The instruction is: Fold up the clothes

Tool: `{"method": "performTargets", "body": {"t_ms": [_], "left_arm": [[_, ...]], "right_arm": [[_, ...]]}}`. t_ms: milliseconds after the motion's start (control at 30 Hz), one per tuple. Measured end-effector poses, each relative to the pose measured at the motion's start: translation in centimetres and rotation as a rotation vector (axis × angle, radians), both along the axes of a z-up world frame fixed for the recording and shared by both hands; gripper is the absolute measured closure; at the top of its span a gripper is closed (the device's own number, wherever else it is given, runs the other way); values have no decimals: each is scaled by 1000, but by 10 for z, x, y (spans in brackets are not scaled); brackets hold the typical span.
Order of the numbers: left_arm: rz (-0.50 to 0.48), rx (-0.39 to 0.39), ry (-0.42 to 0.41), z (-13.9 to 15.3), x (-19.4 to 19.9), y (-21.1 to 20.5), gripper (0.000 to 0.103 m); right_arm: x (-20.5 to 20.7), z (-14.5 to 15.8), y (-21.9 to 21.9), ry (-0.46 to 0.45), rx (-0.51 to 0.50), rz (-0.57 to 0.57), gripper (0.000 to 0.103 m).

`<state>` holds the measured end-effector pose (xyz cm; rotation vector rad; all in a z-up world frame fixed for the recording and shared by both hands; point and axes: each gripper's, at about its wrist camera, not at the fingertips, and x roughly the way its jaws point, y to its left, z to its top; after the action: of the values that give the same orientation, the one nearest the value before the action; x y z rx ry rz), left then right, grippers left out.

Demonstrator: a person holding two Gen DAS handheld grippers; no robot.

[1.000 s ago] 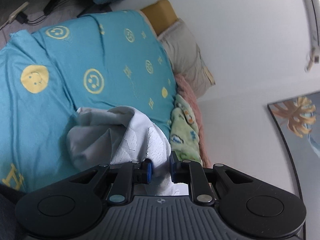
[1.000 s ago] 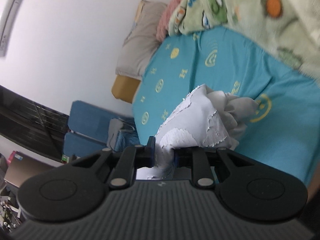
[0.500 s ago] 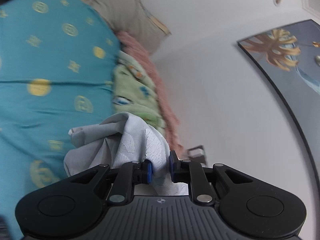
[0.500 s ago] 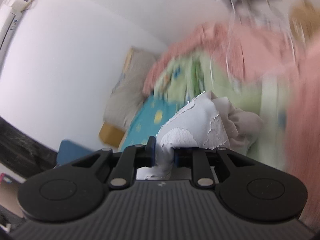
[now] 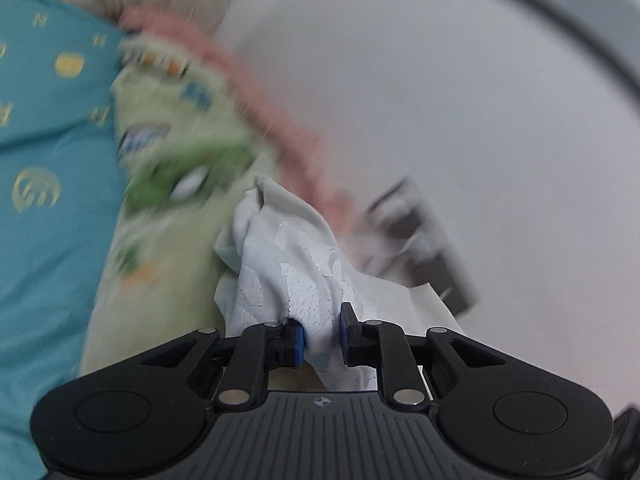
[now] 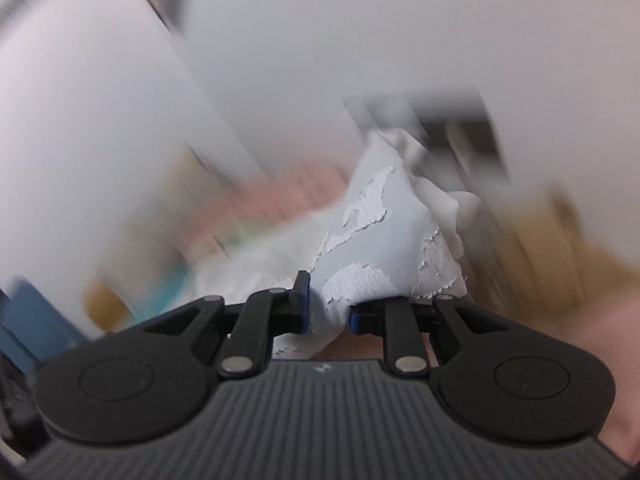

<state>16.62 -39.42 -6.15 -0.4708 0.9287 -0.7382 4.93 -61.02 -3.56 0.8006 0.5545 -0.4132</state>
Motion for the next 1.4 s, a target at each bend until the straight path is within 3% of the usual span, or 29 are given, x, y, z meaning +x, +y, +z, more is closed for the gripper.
{"method": "performTargets", "body": {"t_ms": [67, 133, 200, 300, 333, 367, 400, 467, 500, 700, 900, 1133, 1400], "left_arm": [[-18, 42, 2, -28, -10, 4, 83], [-27, 62, -9, -30, -14, 7, 81], [-31, 90, -28, -22, -16, 7, 72], [-58, 160, -65, 1, -21, 7, 50], [-59, 179, -91, 12, -27, 9, 37], [-54, 198, -124, 24, -34, 12, 21], [-49, 218, -157, 36, -42, 14, 15], [-42, 232, -221, 66, -56, 21, 5], [-41, 236, -242, 77, -64, 27, 3], [-13, 230, -392, 142, -130, 75, 0], [41, 189, -500, 188, -204, 133, 0], [122, 175, -649, 218, -283, 192, 0], [148, 214, -754, 217, -337, 220, 0]], "right_arm": [[-12, -35, -3, 33, 97, -2, 82], [-16, -34, 6, 13, 50, 17, 80], [-13, -25, 10, 47, 36, 18, 79], [-9, -13, 8, 99, 50, 1, 78], [-12, -6, 11, 113, 52, -6, 76], [-17, 0, 16, 126, 54, -12, 71], [-22, 9, 22, 120, 24, -3, 66], [-32, 29, 35, 103, -47, 20, 26], [-37, 39, 41, 95, -82, 32, 18], [-87, 102, 86, -4, -242, 76, 17], [-146, 137, 139, -72, -360, 102, 17], [-203, 142, 196, -139, -472, 140, 17], [-248, 139, 242, -230, -575, 157, 17]]}}
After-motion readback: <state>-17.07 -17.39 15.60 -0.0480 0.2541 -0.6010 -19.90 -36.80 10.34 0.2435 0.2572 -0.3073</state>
